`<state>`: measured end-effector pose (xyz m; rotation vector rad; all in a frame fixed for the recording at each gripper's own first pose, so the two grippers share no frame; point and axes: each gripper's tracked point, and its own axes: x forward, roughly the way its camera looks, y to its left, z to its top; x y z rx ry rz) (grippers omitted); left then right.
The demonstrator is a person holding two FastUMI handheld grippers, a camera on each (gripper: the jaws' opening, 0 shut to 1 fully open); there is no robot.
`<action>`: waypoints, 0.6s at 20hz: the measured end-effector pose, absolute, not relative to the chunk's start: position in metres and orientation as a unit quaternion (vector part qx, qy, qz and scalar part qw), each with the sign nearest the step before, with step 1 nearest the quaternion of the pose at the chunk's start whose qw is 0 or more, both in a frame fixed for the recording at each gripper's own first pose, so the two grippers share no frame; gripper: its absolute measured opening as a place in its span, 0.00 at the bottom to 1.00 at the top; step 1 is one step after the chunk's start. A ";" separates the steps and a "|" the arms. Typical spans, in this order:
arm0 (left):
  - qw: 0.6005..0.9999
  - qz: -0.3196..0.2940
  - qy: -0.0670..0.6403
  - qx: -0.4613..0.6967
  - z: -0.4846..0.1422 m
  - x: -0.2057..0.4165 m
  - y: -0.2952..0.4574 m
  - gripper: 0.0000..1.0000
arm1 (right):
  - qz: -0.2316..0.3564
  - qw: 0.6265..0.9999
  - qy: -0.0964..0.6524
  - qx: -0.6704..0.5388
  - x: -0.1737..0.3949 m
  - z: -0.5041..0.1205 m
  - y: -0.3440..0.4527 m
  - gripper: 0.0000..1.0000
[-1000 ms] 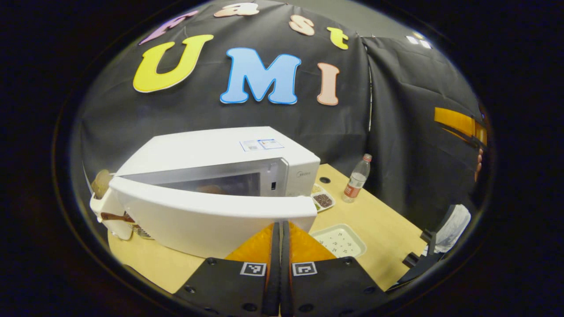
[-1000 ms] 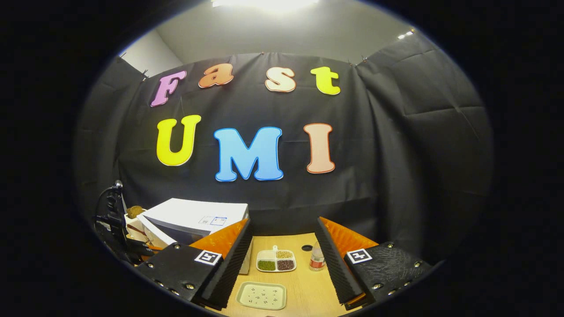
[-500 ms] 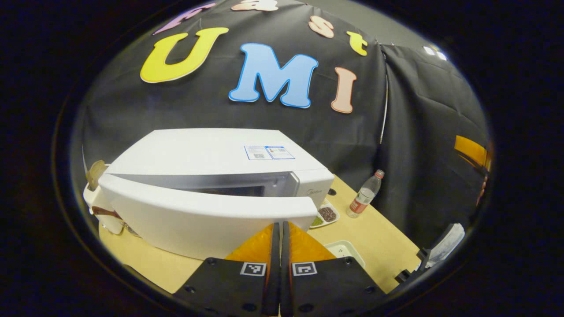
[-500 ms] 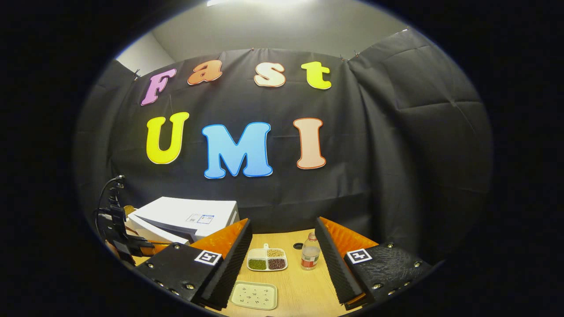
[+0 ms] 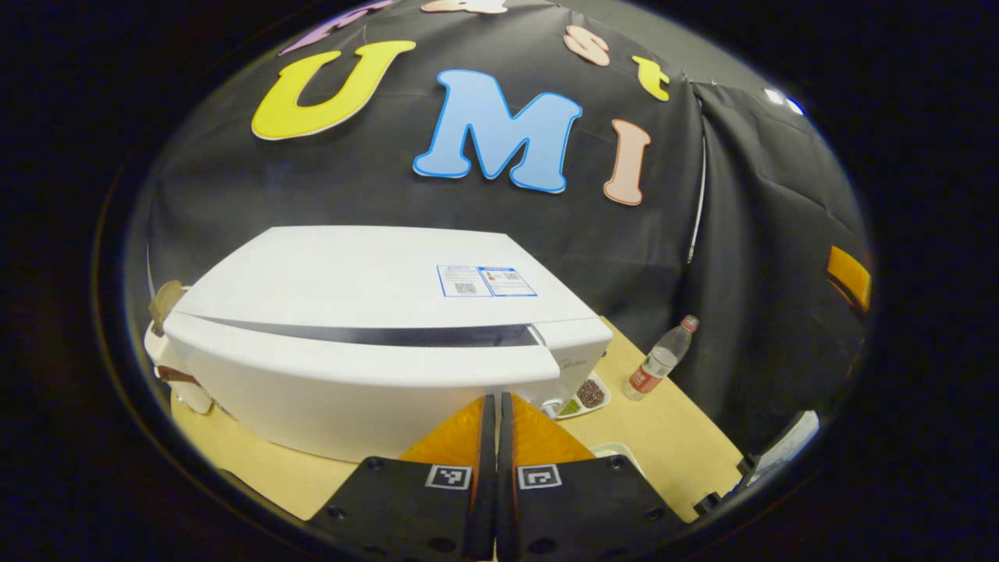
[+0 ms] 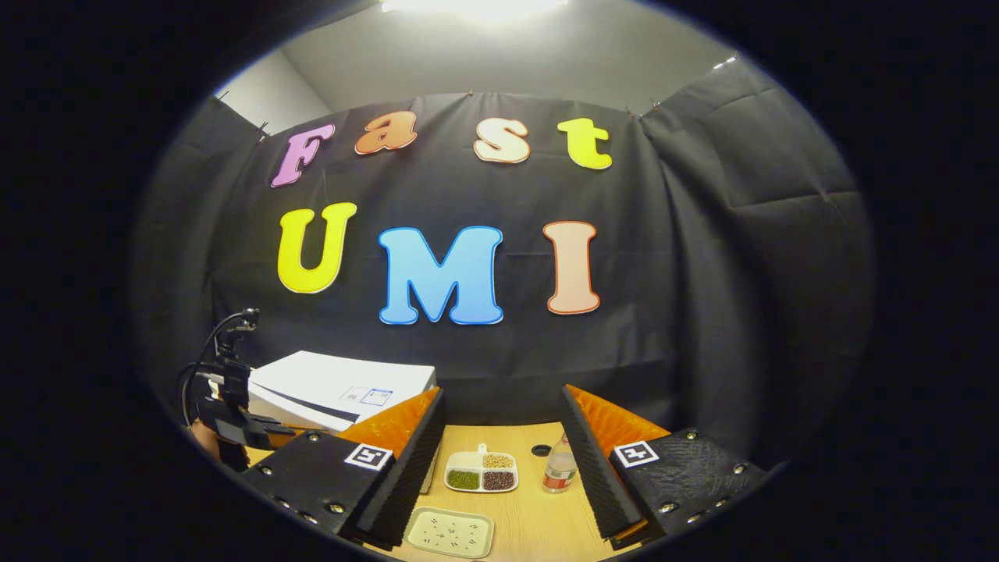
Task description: Open the microwave oven with the left hand, put the food in, and close the microwave oven.
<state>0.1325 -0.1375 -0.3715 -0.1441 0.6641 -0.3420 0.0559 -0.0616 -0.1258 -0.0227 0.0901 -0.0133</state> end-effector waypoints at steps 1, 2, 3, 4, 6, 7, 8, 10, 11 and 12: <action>0.929 -0.165 0.324 -0.071 -0.372 0.136 -0.137 0.07 | -0.005 0.999 0.047 -0.011 0.057 -0.126 -0.061 0.88; 0.930 -0.162 0.323 -0.072 -0.371 0.140 -0.135 0.08 | -0.006 0.999 0.048 -0.013 0.058 -0.126 -0.062 0.88; 0.930 -0.156 0.323 -0.075 -0.372 0.145 -0.134 0.07 | -0.006 0.999 0.048 -0.013 0.058 -0.126 -0.062 0.88; 0.927 -0.157 0.328 -0.087 -0.372 0.145 -0.135 0.08 | -0.007 0.999 0.048 -0.014 0.059 -0.126 -0.064 0.88; 0.926 -0.151 0.331 -0.097 -0.374 0.144 -0.134 0.07 | -0.013 0.999 0.050 -0.015 0.061 -0.127 -0.068 0.88; 0.928 -0.145 0.328 -0.099 -0.375 0.146 -0.135 0.08 | -0.016 0.999 0.051 -0.012 0.062 -0.128 -0.069 0.88; 0.929 -0.140 0.327 -0.103 -0.376 0.147 -0.134 0.05 | -0.020 0.998 0.052 -0.010 0.062 -0.128 -0.071 0.87; 0.929 -0.137 0.326 -0.107 -0.373 0.147 -0.135 0.07 | -0.020 0.998 0.056 -0.007 0.062 -0.131 -0.071 0.87; 0.929 -0.137 0.326 -0.107 -0.375 0.147 -0.135 0.08 | -0.018 0.998 0.057 -0.006 0.063 -0.132 -0.069 0.87; 0.929 -0.137 0.325 -0.110 -0.375 0.147 -0.135 0.07 | -0.014 0.998 0.057 -0.005 0.063 -0.131 -0.067 0.87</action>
